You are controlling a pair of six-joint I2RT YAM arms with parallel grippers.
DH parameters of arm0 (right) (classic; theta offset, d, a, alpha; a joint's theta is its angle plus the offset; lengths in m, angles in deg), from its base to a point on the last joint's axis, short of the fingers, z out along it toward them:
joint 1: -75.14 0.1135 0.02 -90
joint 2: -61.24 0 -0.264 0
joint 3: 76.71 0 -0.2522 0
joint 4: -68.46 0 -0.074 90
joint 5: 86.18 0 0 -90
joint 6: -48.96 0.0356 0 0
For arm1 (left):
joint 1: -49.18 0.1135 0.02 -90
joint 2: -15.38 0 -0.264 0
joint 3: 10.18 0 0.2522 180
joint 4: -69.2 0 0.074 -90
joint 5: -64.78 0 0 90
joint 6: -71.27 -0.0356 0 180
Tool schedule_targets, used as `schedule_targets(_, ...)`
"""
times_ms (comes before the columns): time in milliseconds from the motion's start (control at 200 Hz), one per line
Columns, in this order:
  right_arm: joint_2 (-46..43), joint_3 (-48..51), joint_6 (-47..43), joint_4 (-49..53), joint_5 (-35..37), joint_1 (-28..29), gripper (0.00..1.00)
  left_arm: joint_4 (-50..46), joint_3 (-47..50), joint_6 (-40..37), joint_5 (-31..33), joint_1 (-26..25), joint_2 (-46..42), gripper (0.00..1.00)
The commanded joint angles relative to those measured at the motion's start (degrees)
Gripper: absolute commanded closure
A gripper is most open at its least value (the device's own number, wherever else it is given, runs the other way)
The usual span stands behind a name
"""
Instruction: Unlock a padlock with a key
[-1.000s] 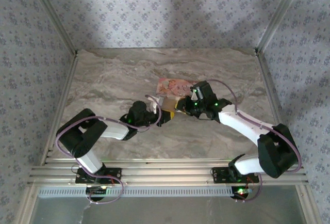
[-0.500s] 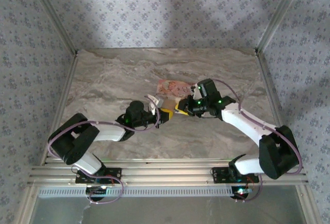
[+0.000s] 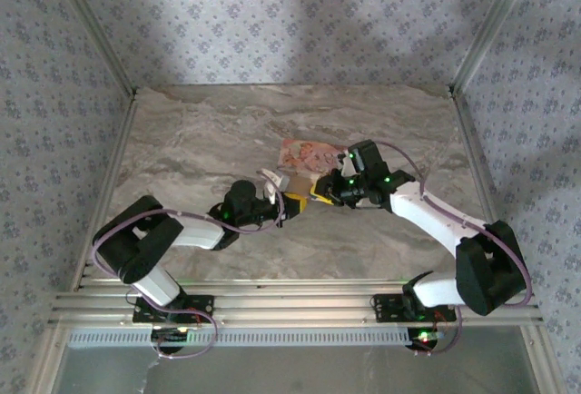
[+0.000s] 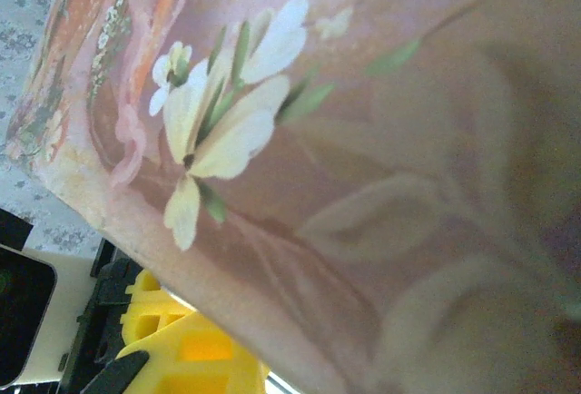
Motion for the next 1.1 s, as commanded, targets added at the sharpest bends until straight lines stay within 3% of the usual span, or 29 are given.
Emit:
schedule_targets(0,-0.83,-0.01,2.27,-2.61,-6.47,2.64,1.0,10.4,-5.52,2.49,-0.28,-1.57,0.15,1.0)
schedule_targets(200,-1.66,0.41,4.38,-4.85,-6.17,2.51,1.0,10.84,-6.47,3.93,-1.17,-1.57,1.98,1.0)
schedule_targets(510,-3.32,1.33,5.78,-5.44,-5.2,1.68,1.0,21.63,-5.89,10.12,-1.54,-1.42,5.9,1.0)
schedule_targets(834,-3.84,1.86,4.11,-2.59,-5.36,0.54,1.0,25.22,-7.83,13.41,-6.72,-0.08,7.74,1.0)
schedule_targets(1094,-2.99,1.04,4.1,-1.85,-6.08,0.74,1.0,11.4,-7.09,-0.1,-0.35,-3.29,2.35,1.0)
